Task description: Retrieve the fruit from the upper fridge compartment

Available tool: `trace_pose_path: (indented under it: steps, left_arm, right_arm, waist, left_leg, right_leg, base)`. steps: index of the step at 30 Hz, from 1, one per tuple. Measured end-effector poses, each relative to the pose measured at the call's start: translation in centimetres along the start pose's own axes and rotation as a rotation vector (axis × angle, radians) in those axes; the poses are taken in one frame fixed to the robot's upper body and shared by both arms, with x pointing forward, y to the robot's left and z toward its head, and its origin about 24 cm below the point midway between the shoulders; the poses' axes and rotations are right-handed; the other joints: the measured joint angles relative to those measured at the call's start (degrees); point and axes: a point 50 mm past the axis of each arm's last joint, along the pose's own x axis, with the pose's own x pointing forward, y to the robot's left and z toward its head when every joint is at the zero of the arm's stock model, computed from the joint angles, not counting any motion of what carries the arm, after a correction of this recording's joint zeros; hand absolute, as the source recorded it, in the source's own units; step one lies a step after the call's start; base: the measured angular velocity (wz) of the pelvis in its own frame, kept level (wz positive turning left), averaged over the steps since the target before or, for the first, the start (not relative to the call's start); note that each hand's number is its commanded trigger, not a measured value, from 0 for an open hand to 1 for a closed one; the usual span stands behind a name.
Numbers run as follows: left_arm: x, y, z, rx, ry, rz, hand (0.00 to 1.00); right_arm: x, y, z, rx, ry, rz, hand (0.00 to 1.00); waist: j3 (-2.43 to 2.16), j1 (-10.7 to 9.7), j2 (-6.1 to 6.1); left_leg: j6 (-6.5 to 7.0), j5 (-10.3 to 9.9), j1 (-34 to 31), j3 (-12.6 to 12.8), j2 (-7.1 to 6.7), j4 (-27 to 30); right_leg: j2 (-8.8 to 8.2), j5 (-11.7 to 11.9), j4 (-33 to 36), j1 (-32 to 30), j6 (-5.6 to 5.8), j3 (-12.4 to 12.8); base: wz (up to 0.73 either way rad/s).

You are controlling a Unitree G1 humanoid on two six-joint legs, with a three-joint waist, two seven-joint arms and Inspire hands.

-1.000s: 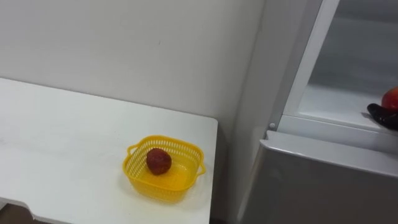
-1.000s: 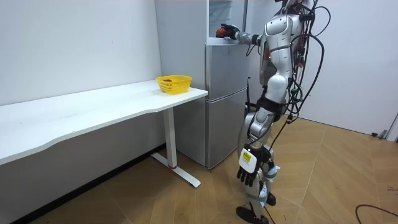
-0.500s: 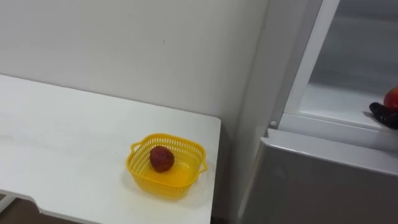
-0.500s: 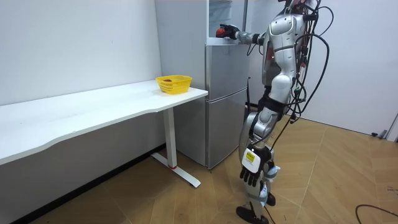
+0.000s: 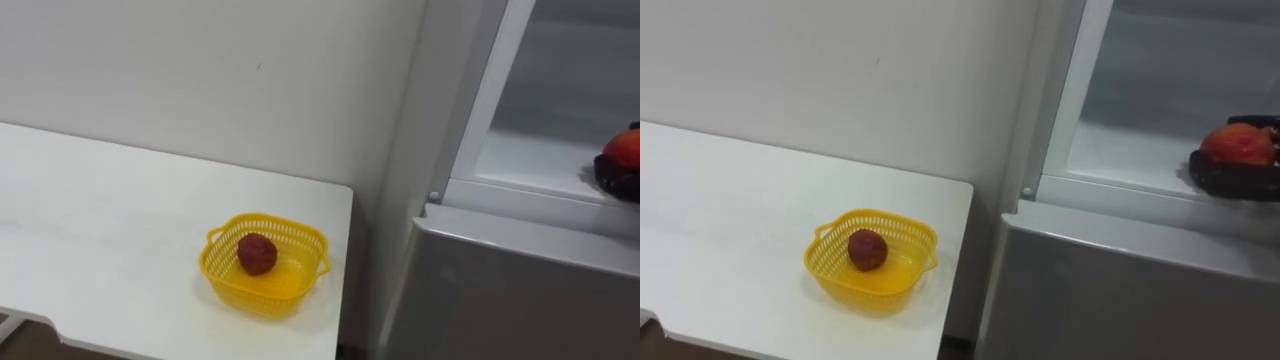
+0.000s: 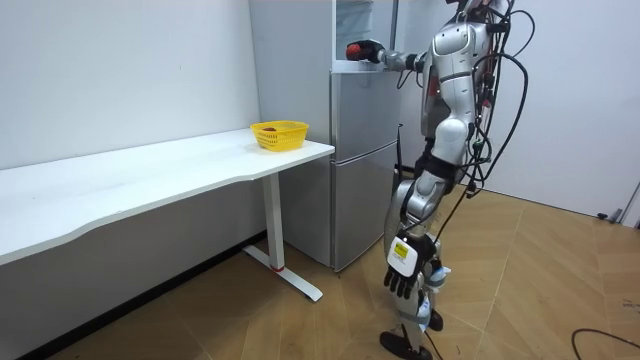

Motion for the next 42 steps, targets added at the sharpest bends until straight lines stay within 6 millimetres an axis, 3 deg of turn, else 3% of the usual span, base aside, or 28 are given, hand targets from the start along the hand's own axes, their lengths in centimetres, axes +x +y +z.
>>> trace_pose_path:
  steps: [15,18,21,29,32,37,42]
  left_arm:
    - [0.0,0.2,-0.2,0.003,0.011,0.029,0.0]
    - [0.0,0.2,-0.3,0.0,0.012,0.031,0.0]
    - [0.0,0.6,-0.2,-0.018,0.003,0.038,0.0]
    - [-0.1,1.2,0.5,-0.03,-0.038,0.042,0.0]
    - [-0.1,1.1,0.1,-0.055,-0.031,0.038,0.0]
    - [-0.1,1.0,0.2,-0.055,-0.038,0.035,0.0]
    - [0.0,0.6,0.1,-0.075,-0.039,0.026,0.0]
  right_arm:
    - [0.0,0.9,0.3,-0.023,-0.006,0.073,1.0]
    - [0.0,1.5,0.8,-0.023,-0.011,0.118,1.0]
    - [-0.4,2.5,1.9,-0.013,-0.06,0.177,1.0]
    - [-2.3,5.0,4.9,0.001,-0.229,0.322,1.0]
    - [-3.2,5.8,7.0,0.01,-0.328,0.382,1.0]
    - [-4.1,6.4,8.3,-0.043,-0.407,0.396,1.0]
    - [-4.9,6.6,9.5,-0.086,-0.478,0.393,1.0]
  waist:
    - [-0.29,0.0,-1.53]
    - [-0.13,-0.2,-1.49]
    - [-0.06,-0.5,-1.15]
    - [-0.52,-0.1,-0.32]
    - [-0.93,-0.1,0.6]
    - [-0.8,-0.3,2.28]
    - [-0.87,-1.3,2.68]
  left_leg:
    - [-0.42,0.3,2.9,-0.2,0.34,-1.9]
    - [-0.43,0.3,3.6,-0.1,0.35,-2.5]
    - [-0.46,0.3,3.5,0.1,0.27,-2.8]
    - [-0.46,0.3,3.5,-0.1,0.21,-2.7]
    - [-0.46,0.3,3.8,-0.2,0.26,-2.8]
    - [-0.46,0.3,5.1,0.0,0.32,-3.4]
    - [-0.46,0.3,5.7,0.0,0.41,-3.8]
  right_leg:
    - [0.62,0.0,-2.0,2.8,-0.09,0.0]
    - [0.69,0.0,-2.0,3.3,-0.09,0.4]
    - [0.65,0.0,-2.2,3.2,-0.08,0.5]
    - [0.73,0.0,-2.7,3.1,-0.08,0.4]
    - [0.74,0.0,-2.7,3.5,-0.07,0.3]
    - [0.75,0.0,-2.8,4.4,-0.06,0.4]
    - [0.88,0.0,-2.8,4.9,-0.06,0.7]
  base:
    - [0.0]
    - [-0.05]
    - [0.0]
    - [0.0]
    - [0.0]
    - [-0.02]
    - [0.0]
